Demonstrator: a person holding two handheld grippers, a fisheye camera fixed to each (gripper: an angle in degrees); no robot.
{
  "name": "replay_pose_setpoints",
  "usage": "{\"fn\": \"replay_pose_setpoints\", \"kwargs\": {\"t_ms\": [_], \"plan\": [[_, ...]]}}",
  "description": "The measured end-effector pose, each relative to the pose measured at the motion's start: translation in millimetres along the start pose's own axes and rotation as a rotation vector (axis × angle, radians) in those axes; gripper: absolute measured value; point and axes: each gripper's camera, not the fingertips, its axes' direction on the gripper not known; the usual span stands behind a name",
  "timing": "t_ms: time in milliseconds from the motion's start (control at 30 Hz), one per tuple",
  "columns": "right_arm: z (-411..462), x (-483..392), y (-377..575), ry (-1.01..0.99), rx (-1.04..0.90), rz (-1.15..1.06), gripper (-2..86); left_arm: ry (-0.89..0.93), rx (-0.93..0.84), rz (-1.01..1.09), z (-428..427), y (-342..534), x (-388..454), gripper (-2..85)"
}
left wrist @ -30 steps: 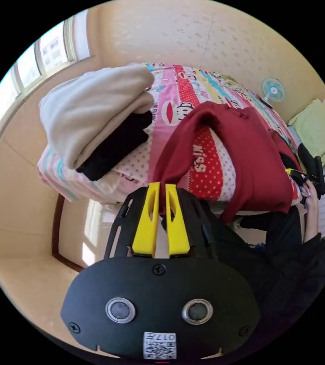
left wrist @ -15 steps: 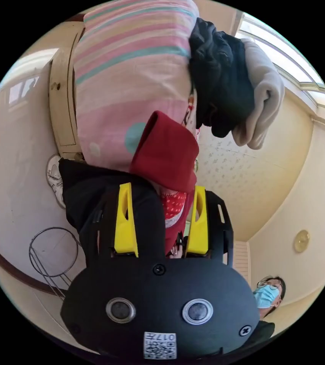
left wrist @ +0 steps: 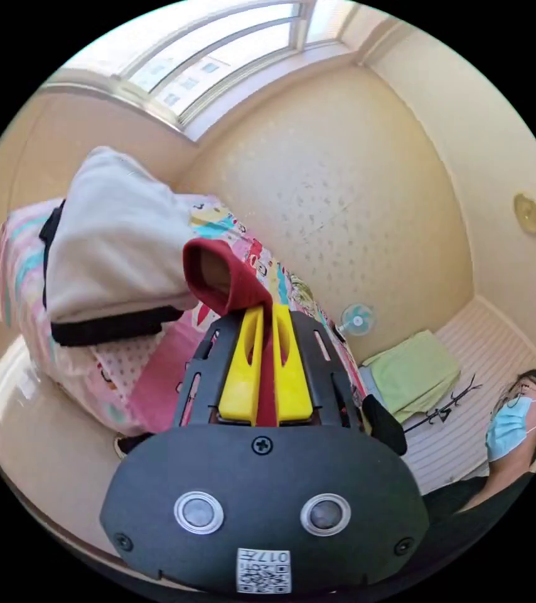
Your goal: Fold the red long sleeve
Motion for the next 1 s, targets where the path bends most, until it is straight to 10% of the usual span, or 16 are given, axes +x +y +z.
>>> {"fn": "replay_pose_setpoints", "kwargs": {"t_ms": [233,500,1000], "plan": [[-24.5,7.5,-5.6,-0.077,0.029,0.017,0.5,0.048,-0.293,0.517,260.3,-63.6,236.4,1.4],[-51.9,35.2,-19.7,-0.146,0.079,0.090,0.6,0.222,-0.876,0.438,636.3,148.7,273.4,11.5],[-62.5,81.1,-75.1,-0.104,0.056,0.160,1.3,-0.083,-0.656,0.028,370.8,285.6,13.2,19.4]]}}
